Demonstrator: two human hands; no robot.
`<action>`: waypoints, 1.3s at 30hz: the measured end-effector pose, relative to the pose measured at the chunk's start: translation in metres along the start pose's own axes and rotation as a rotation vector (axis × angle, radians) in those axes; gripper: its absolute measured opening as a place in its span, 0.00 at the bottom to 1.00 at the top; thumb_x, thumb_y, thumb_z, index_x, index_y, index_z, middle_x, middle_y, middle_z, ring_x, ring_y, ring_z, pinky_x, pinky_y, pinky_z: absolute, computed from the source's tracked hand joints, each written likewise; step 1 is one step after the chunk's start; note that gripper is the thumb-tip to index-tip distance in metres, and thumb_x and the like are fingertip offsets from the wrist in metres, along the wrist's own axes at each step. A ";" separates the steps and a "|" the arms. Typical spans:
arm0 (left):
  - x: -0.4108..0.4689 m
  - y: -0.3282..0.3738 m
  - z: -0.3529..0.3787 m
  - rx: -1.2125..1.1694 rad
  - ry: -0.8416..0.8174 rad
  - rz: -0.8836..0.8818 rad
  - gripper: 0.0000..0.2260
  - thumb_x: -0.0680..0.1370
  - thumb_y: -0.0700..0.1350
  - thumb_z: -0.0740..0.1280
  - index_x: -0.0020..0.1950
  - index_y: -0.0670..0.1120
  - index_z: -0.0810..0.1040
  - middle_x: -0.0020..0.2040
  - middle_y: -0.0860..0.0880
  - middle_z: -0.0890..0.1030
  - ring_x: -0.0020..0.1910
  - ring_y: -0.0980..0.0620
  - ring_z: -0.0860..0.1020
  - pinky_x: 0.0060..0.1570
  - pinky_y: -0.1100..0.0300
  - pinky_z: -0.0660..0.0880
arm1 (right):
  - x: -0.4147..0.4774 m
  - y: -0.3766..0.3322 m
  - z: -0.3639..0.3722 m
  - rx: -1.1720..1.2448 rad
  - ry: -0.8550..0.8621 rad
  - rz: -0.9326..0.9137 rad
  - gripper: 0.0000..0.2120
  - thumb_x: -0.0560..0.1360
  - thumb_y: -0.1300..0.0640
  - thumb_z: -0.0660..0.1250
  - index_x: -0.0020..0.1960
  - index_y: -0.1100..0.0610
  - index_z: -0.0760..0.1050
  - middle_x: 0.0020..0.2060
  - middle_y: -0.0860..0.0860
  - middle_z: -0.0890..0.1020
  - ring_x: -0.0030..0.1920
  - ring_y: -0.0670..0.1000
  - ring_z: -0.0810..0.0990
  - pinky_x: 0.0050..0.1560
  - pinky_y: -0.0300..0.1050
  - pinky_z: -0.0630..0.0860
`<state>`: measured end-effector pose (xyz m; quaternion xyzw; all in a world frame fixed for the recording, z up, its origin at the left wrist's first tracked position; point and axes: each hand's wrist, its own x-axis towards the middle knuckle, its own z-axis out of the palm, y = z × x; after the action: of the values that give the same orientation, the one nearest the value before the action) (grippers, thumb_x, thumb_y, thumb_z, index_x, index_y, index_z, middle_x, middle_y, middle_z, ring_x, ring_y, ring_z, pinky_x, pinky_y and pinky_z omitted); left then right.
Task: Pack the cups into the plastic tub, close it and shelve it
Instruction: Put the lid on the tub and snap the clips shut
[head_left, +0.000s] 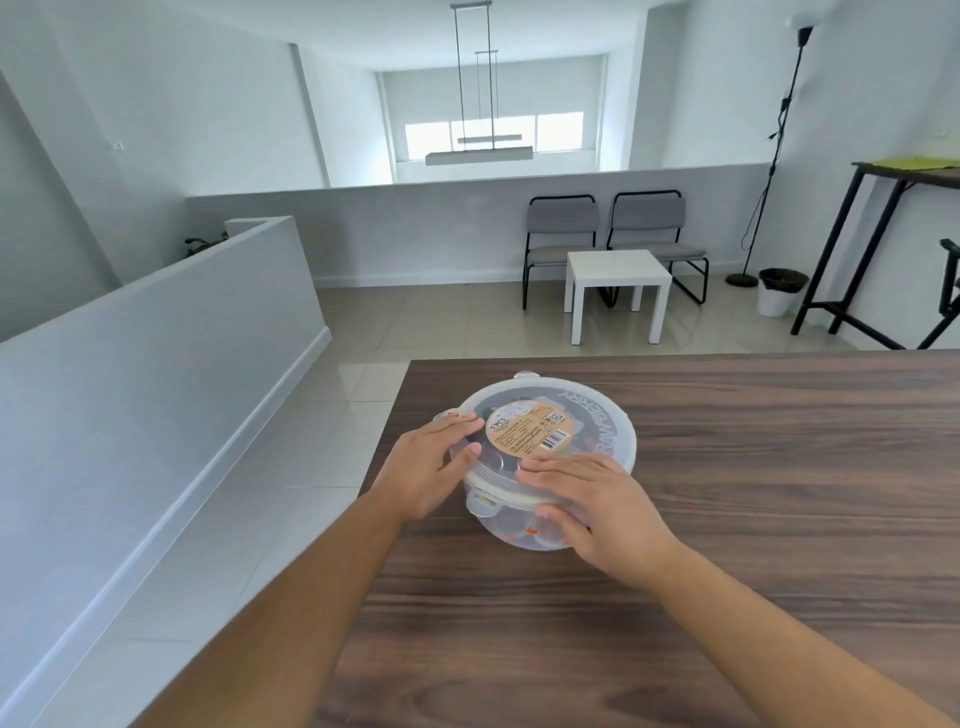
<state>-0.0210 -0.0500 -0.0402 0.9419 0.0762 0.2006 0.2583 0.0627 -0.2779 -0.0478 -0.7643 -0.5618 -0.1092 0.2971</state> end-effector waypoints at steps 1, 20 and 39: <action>-0.003 0.001 0.000 0.012 0.025 0.021 0.16 0.78 0.51 0.61 0.66 0.51 0.73 0.68 0.54 0.73 0.69 0.59 0.65 0.71 0.60 0.59 | -0.003 0.008 -0.003 0.042 -0.001 0.026 0.15 0.75 0.54 0.66 0.61 0.49 0.77 0.62 0.40 0.77 0.65 0.39 0.71 0.67 0.43 0.63; -0.027 0.001 -0.010 -0.278 0.028 -0.013 0.12 0.76 0.45 0.66 0.59 0.55 0.79 0.62 0.57 0.77 0.64 0.63 0.71 0.66 0.59 0.66 | -0.014 0.038 -0.025 0.431 0.017 0.258 0.12 0.74 0.54 0.68 0.54 0.40 0.77 0.60 0.40 0.77 0.68 0.36 0.65 0.70 0.36 0.61; -0.027 0.000 -0.006 -0.210 0.057 0.016 0.19 0.69 0.45 0.74 0.59 0.54 0.79 0.62 0.56 0.77 0.65 0.63 0.69 0.65 0.71 0.61 | -0.022 0.054 -0.006 -0.046 0.123 0.031 0.18 0.75 0.48 0.63 0.61 0.56 0.76 0.61 0.49 0.78 0.62 0.53 0.75 0.61 0.55 0.73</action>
<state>-0.0478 -0.0538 -0.0444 0.9041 0.0544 0.2365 0.3517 0.1059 -0.3091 -0.0723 -0.7714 -0.5279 -0.1641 0.3152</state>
